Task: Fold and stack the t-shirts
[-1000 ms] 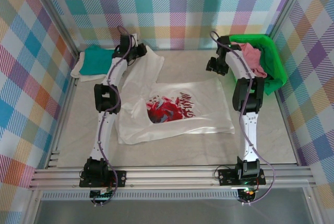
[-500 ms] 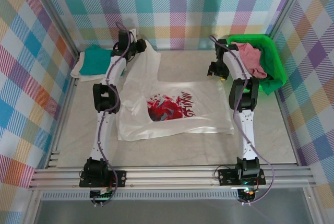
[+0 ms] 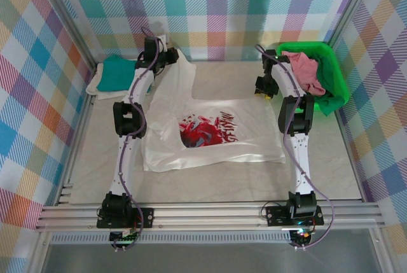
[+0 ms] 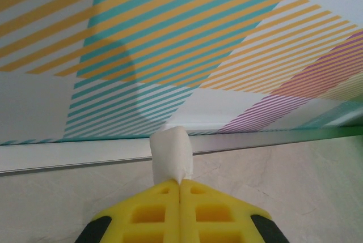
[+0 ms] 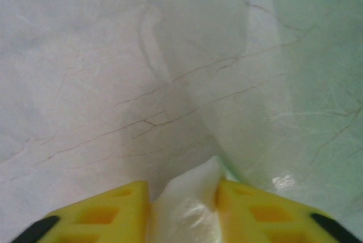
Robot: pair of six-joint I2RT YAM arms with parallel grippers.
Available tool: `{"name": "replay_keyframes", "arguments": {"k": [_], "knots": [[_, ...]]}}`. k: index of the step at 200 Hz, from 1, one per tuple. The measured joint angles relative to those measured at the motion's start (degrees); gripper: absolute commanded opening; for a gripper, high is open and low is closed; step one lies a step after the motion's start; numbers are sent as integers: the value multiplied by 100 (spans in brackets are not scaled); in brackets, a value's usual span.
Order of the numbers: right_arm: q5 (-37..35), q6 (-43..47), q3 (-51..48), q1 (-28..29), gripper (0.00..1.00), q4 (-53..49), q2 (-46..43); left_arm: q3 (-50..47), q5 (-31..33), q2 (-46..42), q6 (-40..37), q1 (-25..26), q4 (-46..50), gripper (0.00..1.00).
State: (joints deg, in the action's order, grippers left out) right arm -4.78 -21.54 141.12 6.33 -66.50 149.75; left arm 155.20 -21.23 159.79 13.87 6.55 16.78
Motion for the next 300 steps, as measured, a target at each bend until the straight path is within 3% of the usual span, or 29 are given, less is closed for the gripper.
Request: {"name": "replay_keyframes", "arguments": {"k": [62,124,137,174,216,266,300], "knots": [[-24,-61,-2,0,0,72,-22,0,-39,-46,-44,-33,4,0],[-57,-190,-326,0,0,258,-424,-98,-457,-461,-400,-122,127,0],[-59,-225,-743,0,0,431,-754,-542,-514,-833,-544,-122,116,0],[-2,-350,-1694,0,0,949,-1556,-2999,-575,-2503,-918,-122,-612,0],[127,-376,-2332,0,0,1554,-2031,-4341,-595,-3488,-1239,-122,-1252,0],[85,-463,-3272,-4,0,1998,-2452,-6686,-376,-5090,-1589,-122,-1823,0],[74,-479,-3877,-37,0,2356,-2662,-7211,-199,-5864,-1801,-122,-1882,0]]}}
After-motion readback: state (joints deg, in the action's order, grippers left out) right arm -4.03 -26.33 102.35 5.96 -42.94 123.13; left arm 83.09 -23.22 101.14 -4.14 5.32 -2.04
